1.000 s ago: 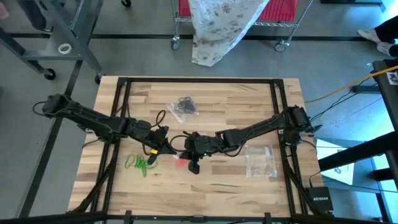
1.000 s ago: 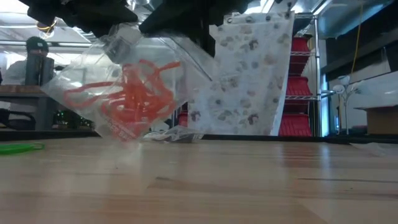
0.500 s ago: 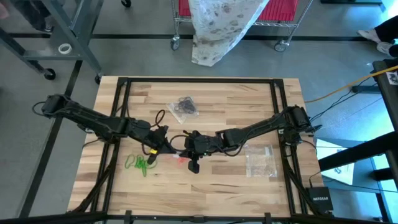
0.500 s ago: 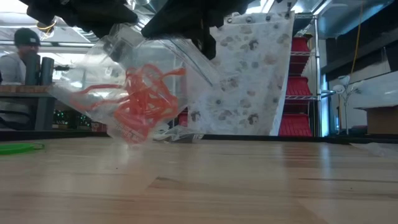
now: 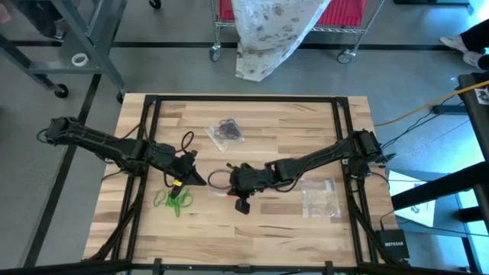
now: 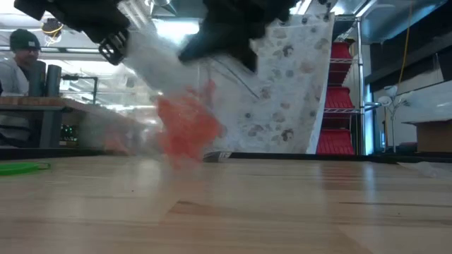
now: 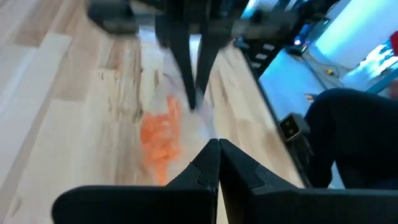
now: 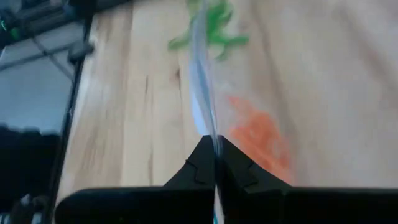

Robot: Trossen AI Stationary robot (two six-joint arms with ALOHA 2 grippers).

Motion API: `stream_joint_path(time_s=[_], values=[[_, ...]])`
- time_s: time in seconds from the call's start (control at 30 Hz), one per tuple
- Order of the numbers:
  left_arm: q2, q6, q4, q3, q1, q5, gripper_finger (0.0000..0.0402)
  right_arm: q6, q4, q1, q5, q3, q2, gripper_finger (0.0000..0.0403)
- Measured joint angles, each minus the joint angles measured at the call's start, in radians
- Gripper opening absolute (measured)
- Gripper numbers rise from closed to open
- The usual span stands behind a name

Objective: Sort rubber bands
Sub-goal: Close the transparent zip bag

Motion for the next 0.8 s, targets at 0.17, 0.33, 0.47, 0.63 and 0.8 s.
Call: stream_joint_path(time_s=[0.17, 0.33, 0.47, 0.63, 0.8], values=[[-0.021, -0.021, 0.001, 0.0, 0.0, -0.001, 0.0001, 0.003, -0.011, 0.001, -0.004, 0.002, 0.002, 0.0], [-0.021, -0.054, 0.003, 0.0, 0.0, -0.004, 0.001, 0.003, 0.023, -0.001, 0.008, 0.002, 0.002, 0.0], [-0.014, -0.082, 0.008, -0.004, 0.0, -0.007, 0.0046, 0.003, 0.027, 0.0, 0.008, 0.002, 0.002, 0.0], [0.018, -0.088, -0.017, -0.005, -0.002, -0.03, 0.0107, 0.003, 0.035, -0.001, 0.01, 0.002, 0.002, 0.0], [0.079, -0.09, 0.079, -0.006, -0.024, -0.03, 0.015, 0.003, 0.037, -0.001, 0.011, 0.003, 0.002, 0.0]])
